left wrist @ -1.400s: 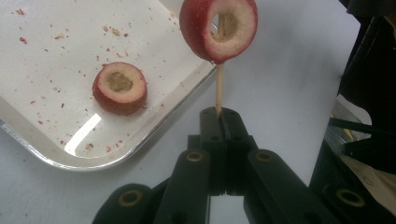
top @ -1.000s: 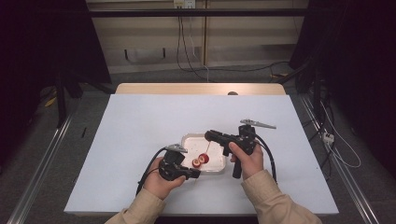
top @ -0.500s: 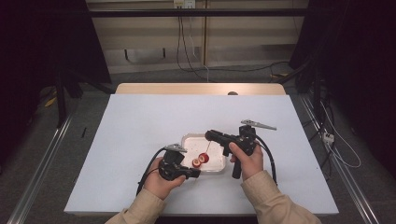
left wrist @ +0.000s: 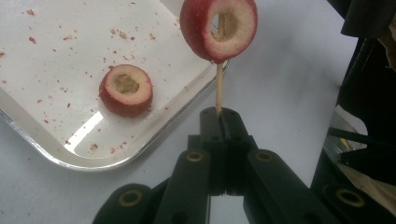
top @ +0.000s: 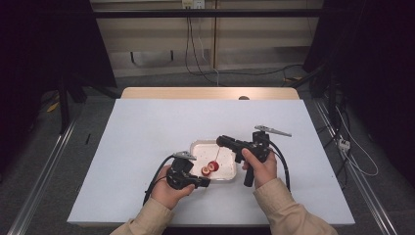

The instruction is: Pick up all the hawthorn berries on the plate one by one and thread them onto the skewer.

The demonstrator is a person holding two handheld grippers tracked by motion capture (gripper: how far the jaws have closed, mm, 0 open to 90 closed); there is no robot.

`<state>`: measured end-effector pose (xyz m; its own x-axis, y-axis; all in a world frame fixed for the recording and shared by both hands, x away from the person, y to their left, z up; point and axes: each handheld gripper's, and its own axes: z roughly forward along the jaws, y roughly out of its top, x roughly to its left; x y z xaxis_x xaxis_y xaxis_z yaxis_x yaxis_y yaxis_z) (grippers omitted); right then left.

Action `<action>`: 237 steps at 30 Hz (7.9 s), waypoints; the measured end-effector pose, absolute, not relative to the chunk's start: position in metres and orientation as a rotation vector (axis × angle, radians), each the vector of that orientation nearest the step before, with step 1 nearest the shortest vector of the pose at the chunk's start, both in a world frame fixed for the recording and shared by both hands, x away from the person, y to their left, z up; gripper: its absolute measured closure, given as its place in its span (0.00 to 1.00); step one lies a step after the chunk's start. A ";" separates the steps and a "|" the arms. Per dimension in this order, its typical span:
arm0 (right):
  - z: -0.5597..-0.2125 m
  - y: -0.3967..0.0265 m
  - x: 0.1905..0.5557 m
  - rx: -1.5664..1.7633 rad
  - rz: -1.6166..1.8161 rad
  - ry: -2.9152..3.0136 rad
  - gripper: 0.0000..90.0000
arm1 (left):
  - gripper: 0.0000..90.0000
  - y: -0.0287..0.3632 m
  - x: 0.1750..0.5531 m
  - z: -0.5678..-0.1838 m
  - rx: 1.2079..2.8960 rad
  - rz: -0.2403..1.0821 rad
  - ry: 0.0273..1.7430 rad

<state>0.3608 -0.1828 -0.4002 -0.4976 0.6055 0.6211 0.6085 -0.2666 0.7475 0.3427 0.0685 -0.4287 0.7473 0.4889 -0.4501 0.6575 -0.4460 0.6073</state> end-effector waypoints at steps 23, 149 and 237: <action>-0.406 -0.185 0.361 -1.598 -1.955 -1.800 0.81 | 1.00 0.067 0.341 -0.427 2.142 -0.296 0.830; -0.399 -0.161 0.343 -1.526 -2.063 -1.931 0.82 | 1.00 0.069 0.339 -0.422 2.003 -0.213 0.950; -0.398 -0.157 0.348 -1.561 -2.060 -1.899 0.81 | 1.00 0.056 0.337 -0.427 2.039 -0.219 0.892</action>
<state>0.3483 -0.1567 -0.3975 -0.5247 0.6177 0.5857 0.5336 -0.2974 0.7917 0.3369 0.0563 -0.4267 0.7274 0.5110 -0.4581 0.6651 -0.3604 0.6540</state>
